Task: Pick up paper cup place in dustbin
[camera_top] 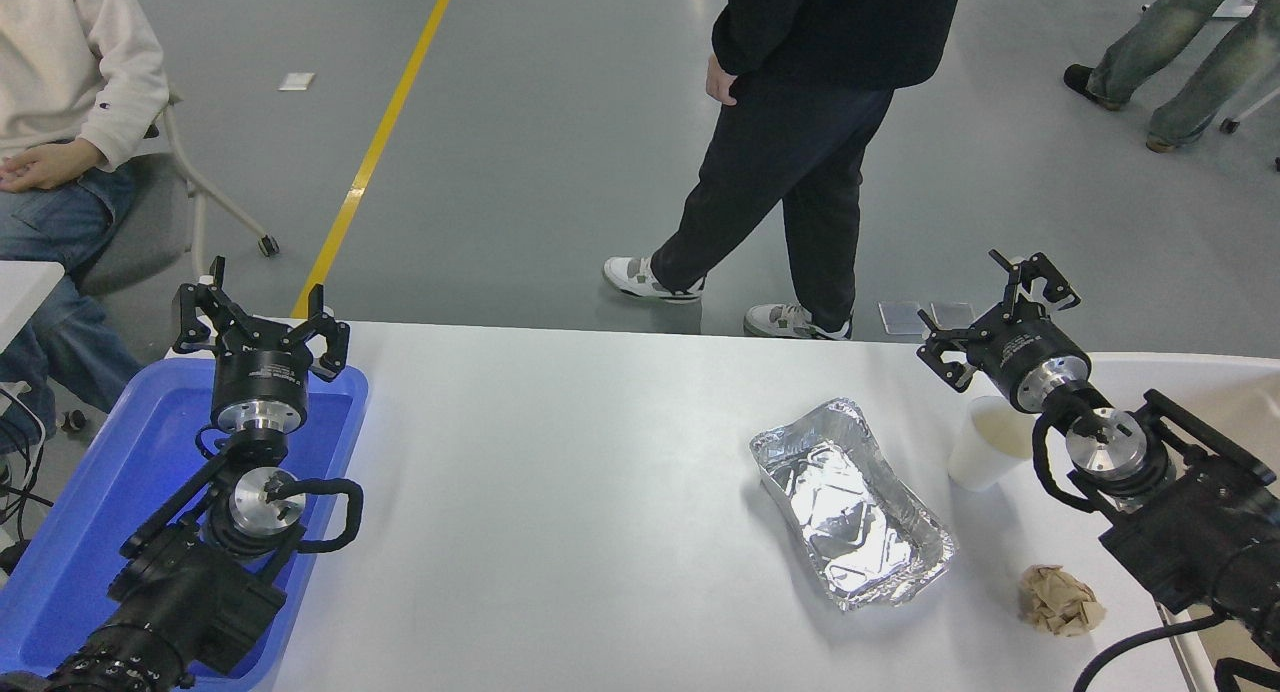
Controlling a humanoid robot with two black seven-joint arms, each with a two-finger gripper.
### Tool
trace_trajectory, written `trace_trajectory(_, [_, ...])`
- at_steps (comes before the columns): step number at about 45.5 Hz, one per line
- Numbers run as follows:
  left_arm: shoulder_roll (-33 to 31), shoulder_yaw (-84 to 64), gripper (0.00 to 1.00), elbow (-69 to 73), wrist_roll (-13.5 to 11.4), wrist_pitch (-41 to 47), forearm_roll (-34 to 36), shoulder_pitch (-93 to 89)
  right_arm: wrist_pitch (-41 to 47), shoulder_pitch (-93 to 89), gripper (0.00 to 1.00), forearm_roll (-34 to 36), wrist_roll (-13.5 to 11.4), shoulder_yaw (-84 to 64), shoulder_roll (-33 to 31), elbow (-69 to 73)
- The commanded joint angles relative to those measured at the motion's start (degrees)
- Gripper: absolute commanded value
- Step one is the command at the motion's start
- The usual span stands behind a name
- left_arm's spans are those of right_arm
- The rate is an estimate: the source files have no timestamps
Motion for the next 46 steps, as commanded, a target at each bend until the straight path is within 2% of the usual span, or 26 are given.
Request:
trace_trajectory(1, [-0.08,0.0,0.99,0.0,-0.09,0.0,0.0,0.0,0.0,0.1,1.0,0.0,0.0,-0.02,-0.05,0.05])
trace_trajectory(38, [0.19,0.18,0.99,0.0,-0.62,0.0,-0.09,0.0,-0.09,-0.42,1.0,-1.32,-0.17,-0.46,-0.05,1.19])
trace_trajectory(46, [0.19,0.18,0.99,0.0,-0.62,0.0,-0.09,0.0,-0.09,-1.3,1.0,-1.49,-0.26,-0.64,-2.07,3.04])
